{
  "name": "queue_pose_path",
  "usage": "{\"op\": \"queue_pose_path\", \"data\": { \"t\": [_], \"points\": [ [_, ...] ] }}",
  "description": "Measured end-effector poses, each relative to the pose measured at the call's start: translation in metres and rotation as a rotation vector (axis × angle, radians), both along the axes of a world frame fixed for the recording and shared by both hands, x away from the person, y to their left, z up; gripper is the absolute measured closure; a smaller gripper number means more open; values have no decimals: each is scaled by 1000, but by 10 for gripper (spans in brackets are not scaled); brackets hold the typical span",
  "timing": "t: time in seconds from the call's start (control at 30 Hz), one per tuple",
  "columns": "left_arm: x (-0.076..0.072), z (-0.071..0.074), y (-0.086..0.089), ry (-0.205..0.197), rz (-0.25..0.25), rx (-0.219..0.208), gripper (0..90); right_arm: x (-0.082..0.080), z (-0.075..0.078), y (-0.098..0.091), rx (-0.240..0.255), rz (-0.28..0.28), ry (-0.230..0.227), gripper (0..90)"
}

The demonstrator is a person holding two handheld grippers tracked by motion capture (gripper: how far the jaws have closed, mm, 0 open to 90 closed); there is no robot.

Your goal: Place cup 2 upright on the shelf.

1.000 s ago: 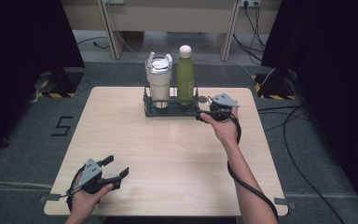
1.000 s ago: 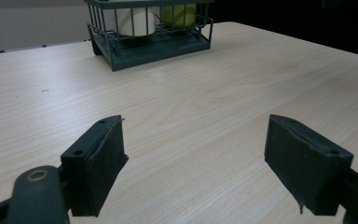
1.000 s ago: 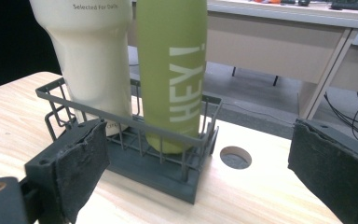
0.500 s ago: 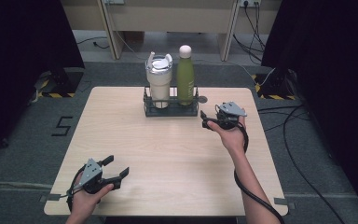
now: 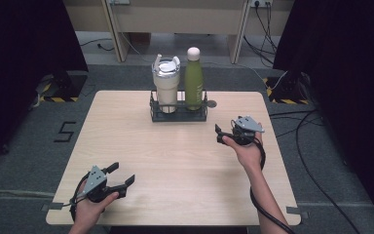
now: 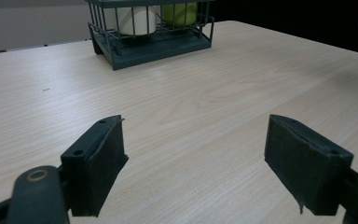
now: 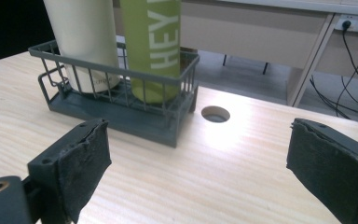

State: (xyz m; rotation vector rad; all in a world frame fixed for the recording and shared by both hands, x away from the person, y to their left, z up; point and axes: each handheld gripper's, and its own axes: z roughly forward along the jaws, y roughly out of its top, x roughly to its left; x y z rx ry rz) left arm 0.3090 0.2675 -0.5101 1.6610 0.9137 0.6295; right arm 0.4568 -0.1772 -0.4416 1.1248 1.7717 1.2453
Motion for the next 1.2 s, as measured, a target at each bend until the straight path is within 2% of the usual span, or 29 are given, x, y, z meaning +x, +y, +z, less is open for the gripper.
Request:
{"op": "queue_pose_path", "data": {
  "t": [0.6, 1.2],
  "points": [
    [0, 0, 0, -1, 2, 4, 194, -28, -25, -28, 8, -44, 22, 65],
    [0, -1, -1, 1, 9, 5, 194, -44, -47, -39, 17, -69, 20, 71]
  ]
}}
